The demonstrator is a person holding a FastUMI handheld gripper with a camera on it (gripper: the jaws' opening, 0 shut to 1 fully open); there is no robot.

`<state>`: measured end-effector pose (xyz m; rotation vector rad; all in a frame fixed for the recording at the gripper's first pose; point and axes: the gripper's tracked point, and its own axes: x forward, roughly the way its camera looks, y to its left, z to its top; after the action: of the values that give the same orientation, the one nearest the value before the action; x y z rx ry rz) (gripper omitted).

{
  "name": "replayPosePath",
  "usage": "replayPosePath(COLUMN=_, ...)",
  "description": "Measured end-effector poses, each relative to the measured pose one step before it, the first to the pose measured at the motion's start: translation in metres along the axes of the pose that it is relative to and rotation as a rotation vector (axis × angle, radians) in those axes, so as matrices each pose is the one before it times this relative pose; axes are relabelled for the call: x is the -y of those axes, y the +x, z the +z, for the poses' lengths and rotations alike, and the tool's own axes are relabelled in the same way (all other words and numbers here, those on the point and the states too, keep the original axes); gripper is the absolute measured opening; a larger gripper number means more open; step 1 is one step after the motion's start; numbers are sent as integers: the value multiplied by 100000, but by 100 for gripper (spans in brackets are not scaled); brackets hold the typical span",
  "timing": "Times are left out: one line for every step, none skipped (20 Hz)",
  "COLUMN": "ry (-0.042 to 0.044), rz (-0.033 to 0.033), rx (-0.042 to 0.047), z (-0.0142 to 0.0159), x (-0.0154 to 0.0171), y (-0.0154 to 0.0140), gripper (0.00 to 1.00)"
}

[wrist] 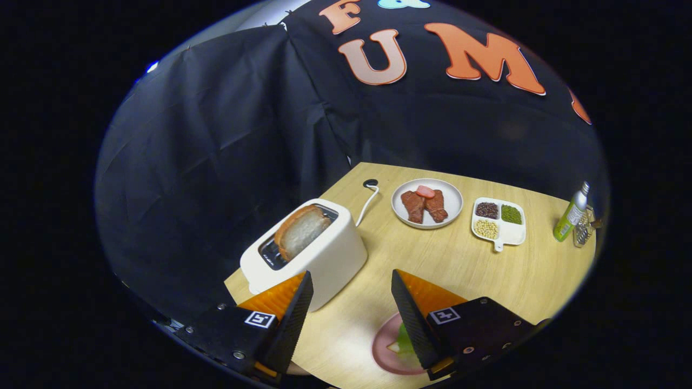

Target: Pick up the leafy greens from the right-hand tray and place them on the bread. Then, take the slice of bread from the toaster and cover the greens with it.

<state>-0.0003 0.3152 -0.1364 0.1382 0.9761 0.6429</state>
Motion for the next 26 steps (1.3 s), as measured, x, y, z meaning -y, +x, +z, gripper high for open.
replayPosePath(ry=-193, rz=1158, rx=-1457, z=205, x=-722, y=245, gripper=88)
replayPosePath(ry=-310, rz=669, rx=-918, z=364, x=-663, y=338, gripper=88)
replayPosePath(ry=-434, rz=252, rx=-422, z=502, x=-516, y=299, gripper=88)
replayPosePath(ry=-102, rz=-190, rx=117, z=583, x=-443, y=252, gripper=88)
replayPosePath(ry=695, rz=157, rx=-470, z=554, x=-426, y=281, gripper=88)
replayPosePath(ry=1572, rz=829, rx=-468, z=458, x=-690, y=146, gripper=88)
replayPosePath(ry=1214, rz=972, rx=-652, z=483, x=-707, y=326, gripper=88)
replayPosePath(ry=232, rz=-701, rx=-705, z=344, x=-144, y=502, gripper=88)
replayPosePath(ry=-291, rz=-1346, rx=-1611, z=211, x=34, y=399, gripper=88)
replayPosePath(ry=171, rz=-858, rx=-575, z=405, x=-130, y=506, gripper=88)
replayPosePath(ry=337, rz=0, rx=-689, z=316, x=-242, y=555, gripper=88)
replayPosePath(ry=1025, rz=271, rx=-901, z=164, x=-213, y=403, gripper=88)
replayPosePath(ry=1126, rz=387, rx=-1077, z=140, x=-318, y=537, gripper=88)
replayPosePath(ry=542, rz=290, rx=-1500, z=46, x=-235, y=327, gripper=88)
replayPosePath(ry=473, rz=-267, rx=-1303, z=17, x=-120, y=420, gripper=88)
replayPosePath(ry=1126, rz=-1219, rx=-1611, z=-126, x=49, y=411, gripper=88)
replayPosePath(ry=1231, rz=-664, rx=-2194, z=-322, x=-71, y=466, gripper=88)
replayPosePath(ry=938, rz=90, rx=-1840, z=-129, x=-266, y=673, gripper=88)
replayPosePath(ry=487, rz=-147, rx=-1598, z=-94, x=-75, y=651, gripper=88)
replayPosePath(ry=190, rz=-184, rx=-1071, z=-9, x=-122, y=590, gripper=88)
replayPosePath(ry=195, rz=-124, rx=-702, z=102, x=-128, y=516, gripper=88)
replayPosePath(ry=596, rz=122, rx=-637, z=28, x=-200, y=267, gripper=88)
replayPosePath(ry=1013, rz=201, rx=-1006, z=47, x=-238, y=432, gripper=88)
replayPosePath(ry=1216, rz=519, rx=-770, z=-17, x=-199, y=351, gripper=83)
replayPosePath(ry=320, rz=416, rx=-635, z=46, x=-118, y=230, gripper=81)
replayPosePath(ry=-97, rz=-359, rx=-341, z=123, x=-58, y=279, gripper=76)
